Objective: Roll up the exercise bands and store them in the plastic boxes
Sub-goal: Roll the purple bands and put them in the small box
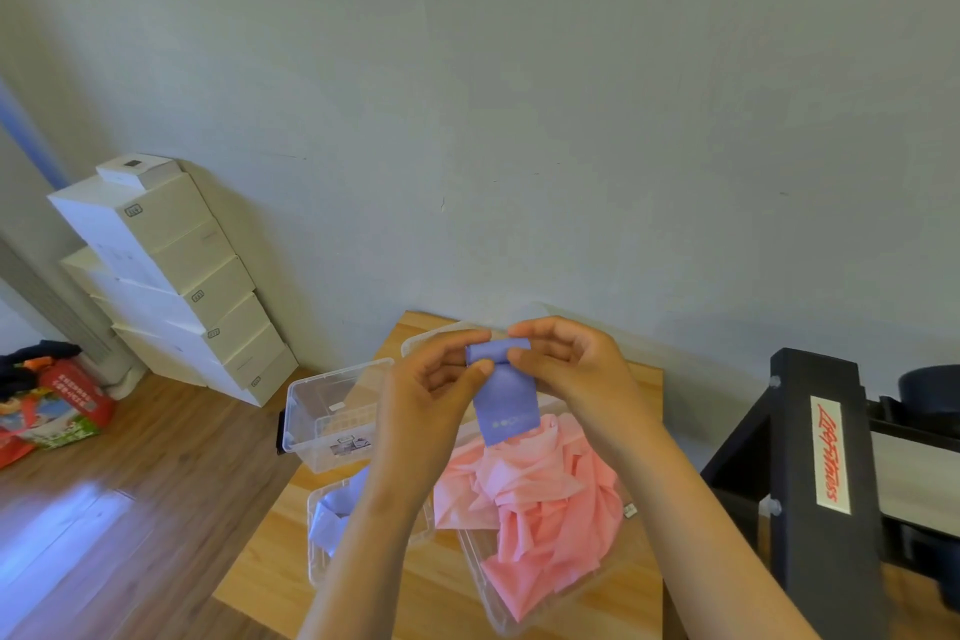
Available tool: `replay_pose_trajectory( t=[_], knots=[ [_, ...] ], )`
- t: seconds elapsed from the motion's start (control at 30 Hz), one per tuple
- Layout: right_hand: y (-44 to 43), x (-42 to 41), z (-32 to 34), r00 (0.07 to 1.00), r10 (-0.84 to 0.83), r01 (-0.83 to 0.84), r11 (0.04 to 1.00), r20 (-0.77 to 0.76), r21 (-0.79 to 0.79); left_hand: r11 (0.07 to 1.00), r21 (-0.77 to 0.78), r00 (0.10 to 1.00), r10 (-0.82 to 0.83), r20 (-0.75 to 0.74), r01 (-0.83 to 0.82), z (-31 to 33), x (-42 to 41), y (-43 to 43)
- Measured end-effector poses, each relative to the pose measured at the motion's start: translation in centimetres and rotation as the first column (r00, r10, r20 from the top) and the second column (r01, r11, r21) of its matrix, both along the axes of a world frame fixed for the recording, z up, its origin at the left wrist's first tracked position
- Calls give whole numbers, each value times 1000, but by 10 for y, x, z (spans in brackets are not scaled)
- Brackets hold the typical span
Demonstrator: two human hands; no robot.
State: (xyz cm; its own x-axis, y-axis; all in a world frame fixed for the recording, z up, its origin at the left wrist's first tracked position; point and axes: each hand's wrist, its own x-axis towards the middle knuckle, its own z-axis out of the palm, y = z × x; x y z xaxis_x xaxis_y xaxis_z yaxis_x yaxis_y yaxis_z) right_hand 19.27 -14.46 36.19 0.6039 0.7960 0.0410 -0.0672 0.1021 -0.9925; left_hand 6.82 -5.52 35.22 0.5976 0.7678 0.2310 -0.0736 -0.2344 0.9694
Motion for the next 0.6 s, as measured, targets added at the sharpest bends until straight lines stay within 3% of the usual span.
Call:
replay_pose_trajectory(
  t=[0.13, 0.3, 0.6],
  knots=[
    [-2, 1, -2, 1000, -24, 24, 1000, 21, -3, 999, -33, 999, -38, -24, 37, -1, 0, 1],
    [-2, 0, 1, 999, -6, 5, 1000, 49, 15, 962, -266, 998, -64, 6, 63, 1, -2, 3],
    [-1, -2, -2, 994, 11, -10, 1000, 106, -11, 969, -247, 1000, 18, 5, -16, 5, -1, 6]
  ],
)
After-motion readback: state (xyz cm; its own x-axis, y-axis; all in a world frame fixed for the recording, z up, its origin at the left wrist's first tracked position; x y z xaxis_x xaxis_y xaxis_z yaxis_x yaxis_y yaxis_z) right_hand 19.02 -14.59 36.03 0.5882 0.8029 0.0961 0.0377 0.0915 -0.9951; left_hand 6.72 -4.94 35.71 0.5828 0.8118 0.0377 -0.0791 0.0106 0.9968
